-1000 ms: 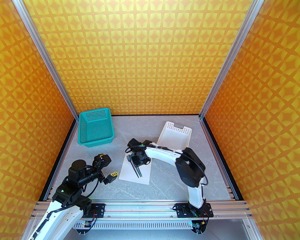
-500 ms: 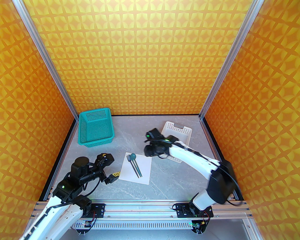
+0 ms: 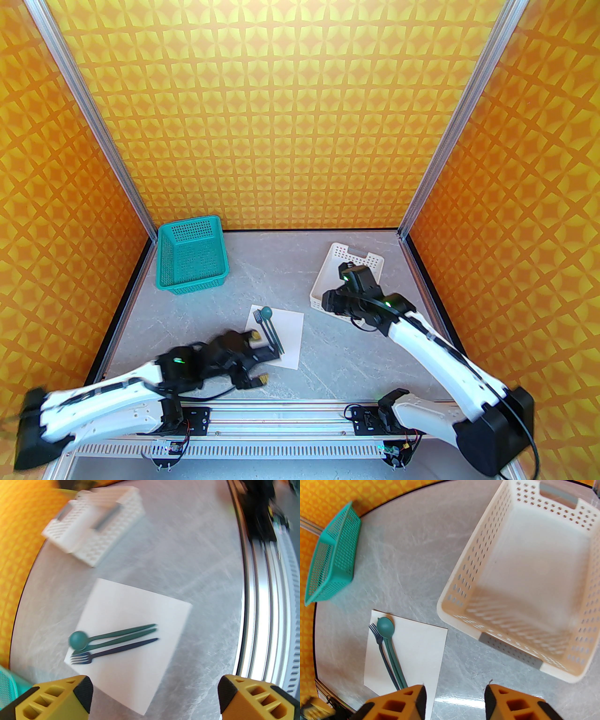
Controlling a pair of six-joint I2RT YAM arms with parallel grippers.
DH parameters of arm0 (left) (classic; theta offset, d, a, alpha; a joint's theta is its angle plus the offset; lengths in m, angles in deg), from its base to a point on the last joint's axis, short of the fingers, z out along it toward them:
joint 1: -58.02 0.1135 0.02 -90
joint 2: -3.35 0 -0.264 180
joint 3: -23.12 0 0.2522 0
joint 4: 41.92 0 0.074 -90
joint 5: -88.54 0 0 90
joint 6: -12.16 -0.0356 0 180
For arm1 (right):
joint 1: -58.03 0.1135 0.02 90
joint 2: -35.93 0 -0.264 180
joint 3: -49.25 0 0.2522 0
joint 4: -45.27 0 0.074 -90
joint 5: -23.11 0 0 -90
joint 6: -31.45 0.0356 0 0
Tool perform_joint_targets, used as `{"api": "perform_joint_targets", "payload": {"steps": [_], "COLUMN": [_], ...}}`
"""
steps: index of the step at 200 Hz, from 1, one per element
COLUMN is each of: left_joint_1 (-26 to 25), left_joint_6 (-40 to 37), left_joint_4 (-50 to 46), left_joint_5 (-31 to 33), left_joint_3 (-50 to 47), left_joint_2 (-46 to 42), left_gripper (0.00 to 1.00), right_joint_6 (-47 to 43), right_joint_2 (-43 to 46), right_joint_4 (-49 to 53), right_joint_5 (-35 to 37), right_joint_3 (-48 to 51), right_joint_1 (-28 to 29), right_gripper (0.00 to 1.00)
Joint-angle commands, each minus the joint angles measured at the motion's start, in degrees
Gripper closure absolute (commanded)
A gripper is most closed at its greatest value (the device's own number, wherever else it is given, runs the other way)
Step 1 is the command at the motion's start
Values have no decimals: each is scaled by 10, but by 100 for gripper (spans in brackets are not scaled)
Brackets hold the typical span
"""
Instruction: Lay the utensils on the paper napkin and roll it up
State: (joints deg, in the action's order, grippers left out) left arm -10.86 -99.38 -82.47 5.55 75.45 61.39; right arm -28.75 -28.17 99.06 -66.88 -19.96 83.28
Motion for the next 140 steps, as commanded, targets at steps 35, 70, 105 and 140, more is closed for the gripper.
{"api": "perform_joint_targets", "payload": {"steps": [35, 70, 105, 140], "left_joint_1": [-52, -65, -65, -64], "left_joint_6": [8, 6, 10, 13], "left_joint_4": [123, 165, 195, 198], "left_joint_5": [76, 75, 71, 68], "left_joint_3": [27, 49, 65, 81], "left_joint_2": [147, 228, 277, 322], "left_gripper": [13, 14, 14, 13], "right_joint_6": [19, 24, 32, 34], "right_joint_2": [62, 95, 117, 119], "right_joint_4": [28, 45, 51, 52], "right_joint_5": [44, 56, 60, 59], "right_joint_3": [9, 19, 33, 38], "right_joint_1": [-2, -2, -2, -2], "right_gripper": [52, 51, 51, 51]}}
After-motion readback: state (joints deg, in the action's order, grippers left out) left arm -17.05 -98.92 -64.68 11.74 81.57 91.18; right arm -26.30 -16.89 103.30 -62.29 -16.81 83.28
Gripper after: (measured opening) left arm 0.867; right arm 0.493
